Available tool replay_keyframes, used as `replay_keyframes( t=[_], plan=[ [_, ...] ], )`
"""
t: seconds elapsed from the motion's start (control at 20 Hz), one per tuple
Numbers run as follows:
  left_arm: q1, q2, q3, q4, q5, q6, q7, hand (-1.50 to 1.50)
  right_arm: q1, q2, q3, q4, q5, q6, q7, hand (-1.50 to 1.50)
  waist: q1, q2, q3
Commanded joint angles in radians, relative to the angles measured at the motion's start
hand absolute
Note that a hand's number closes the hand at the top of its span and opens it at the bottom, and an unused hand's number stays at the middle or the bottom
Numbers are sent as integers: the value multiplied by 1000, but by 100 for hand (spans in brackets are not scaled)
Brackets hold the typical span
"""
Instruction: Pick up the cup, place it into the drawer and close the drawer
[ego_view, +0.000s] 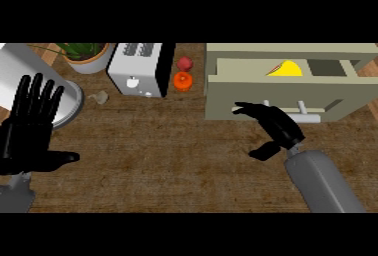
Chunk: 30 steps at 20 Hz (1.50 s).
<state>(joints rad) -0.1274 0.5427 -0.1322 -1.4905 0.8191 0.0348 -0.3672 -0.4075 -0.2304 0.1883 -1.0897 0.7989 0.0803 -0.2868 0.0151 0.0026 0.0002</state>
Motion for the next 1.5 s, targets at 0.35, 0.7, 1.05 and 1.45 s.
replay_keyframes(
  t=[0.35,0.7,1.05,1.45],
  plan=[
    [73,26,114,-1,19,-159,40,-150,-338,15,-161,557,-15,-62,-191,-150,16,5,1],
    [-2,-28,89,64,-22,-162,30,-150,-476,-72,-214,817,0,-66,-314,-150,35,22,2],
    [13,-17,109,81,-30,-196,24,-150,-571,-101,-252,902,-12,-51,-300,-150,60,28,3],
    [-18,-38,100,82,-61,-178,12,-150,-611,-145,-260,941,-10,-19,-307,-150,73,35,3]
  ],
)
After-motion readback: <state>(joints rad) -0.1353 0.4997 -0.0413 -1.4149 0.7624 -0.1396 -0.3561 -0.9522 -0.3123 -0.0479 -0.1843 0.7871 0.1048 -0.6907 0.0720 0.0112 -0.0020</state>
